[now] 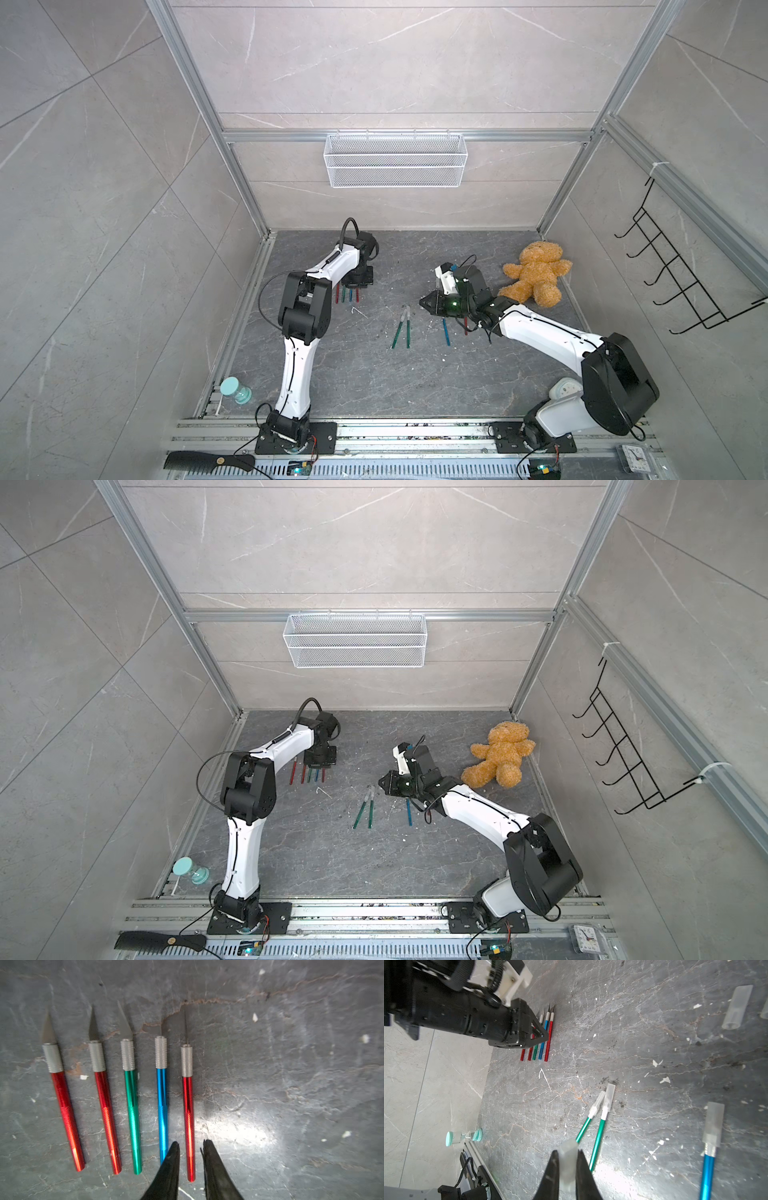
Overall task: Remove protective caps from carving knives
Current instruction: Place the carving knife at the center of the board, then place the protective sleeve at the center of the board.
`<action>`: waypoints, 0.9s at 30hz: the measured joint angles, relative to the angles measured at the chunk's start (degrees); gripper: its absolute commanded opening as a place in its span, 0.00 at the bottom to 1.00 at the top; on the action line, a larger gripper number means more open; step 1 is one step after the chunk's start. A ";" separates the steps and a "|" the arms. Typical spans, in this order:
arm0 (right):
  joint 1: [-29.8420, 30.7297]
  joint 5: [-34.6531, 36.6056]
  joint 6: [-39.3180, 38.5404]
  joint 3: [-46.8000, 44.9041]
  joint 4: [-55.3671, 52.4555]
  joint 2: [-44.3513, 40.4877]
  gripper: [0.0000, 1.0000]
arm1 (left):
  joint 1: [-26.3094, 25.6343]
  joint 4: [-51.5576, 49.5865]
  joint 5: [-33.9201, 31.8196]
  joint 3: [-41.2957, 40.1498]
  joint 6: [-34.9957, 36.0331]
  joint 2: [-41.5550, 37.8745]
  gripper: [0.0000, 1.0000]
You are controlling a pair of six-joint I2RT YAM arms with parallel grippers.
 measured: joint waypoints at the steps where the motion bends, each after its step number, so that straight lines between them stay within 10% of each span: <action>1: 0.00 0.02 0.00 0.00 0.00 0.00 0.00 | -0.02 0.04 0.00 -0.09 0.00 -1.05 0.27; 18: -0.07 8.41 -4.26 10.14 -11.58 7.96 0.00 | -1.40 8.24 1.62 -17.97 0.63 -32.57 0.73; 19: -0.11 9.01 -4.50 11.43 -12.90 8.79 0.00 | -1.55 8.55 1.60 -19.74 0.59 -34.38 0.88; 27: -1.75 12.26 -6.45 23.47 -22.27 17.66 0.00 | -2.71 9.29 0.81 -32.76 0.28 -47.76 1.00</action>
